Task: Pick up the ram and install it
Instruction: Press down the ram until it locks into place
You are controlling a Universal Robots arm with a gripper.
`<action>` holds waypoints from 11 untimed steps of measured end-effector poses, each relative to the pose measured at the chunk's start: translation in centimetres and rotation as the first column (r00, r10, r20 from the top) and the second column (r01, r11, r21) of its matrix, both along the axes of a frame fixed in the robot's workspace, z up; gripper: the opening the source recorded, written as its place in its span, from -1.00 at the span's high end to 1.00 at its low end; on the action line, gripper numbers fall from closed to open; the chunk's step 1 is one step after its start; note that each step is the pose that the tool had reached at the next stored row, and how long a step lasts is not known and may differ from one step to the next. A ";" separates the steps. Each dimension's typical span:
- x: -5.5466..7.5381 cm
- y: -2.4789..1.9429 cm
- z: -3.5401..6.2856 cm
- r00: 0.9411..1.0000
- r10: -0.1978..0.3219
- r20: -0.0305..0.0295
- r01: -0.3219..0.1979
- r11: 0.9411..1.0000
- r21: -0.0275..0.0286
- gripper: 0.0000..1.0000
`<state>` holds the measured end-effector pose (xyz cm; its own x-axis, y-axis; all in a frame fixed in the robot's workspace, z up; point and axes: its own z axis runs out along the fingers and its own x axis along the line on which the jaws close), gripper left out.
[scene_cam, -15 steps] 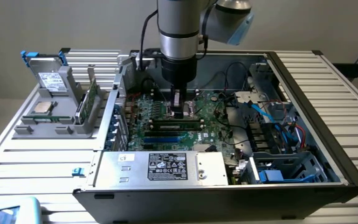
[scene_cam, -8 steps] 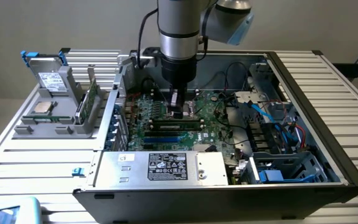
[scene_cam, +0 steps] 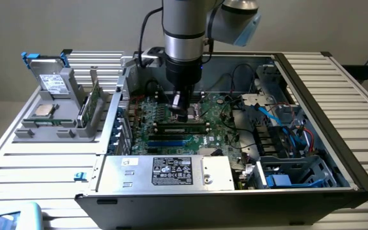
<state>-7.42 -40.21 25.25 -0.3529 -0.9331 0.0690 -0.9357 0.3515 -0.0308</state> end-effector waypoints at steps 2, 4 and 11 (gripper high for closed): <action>0.0 0.00 0.00 1.000 -0.031 0.000 0.031 1.000 0.000 0.78; 0.0 0.00 0.00 0.998 -0.061 0.000 0.061 0.998 0.000 0.78; 0.0 0.00 0.00 0.987 -0.160 0.000 0.160 0.987 0.000 0.78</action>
<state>-7.42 -40.21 25.25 -0.4974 -0.8648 0.0689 -0.8675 0.4965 -0.0310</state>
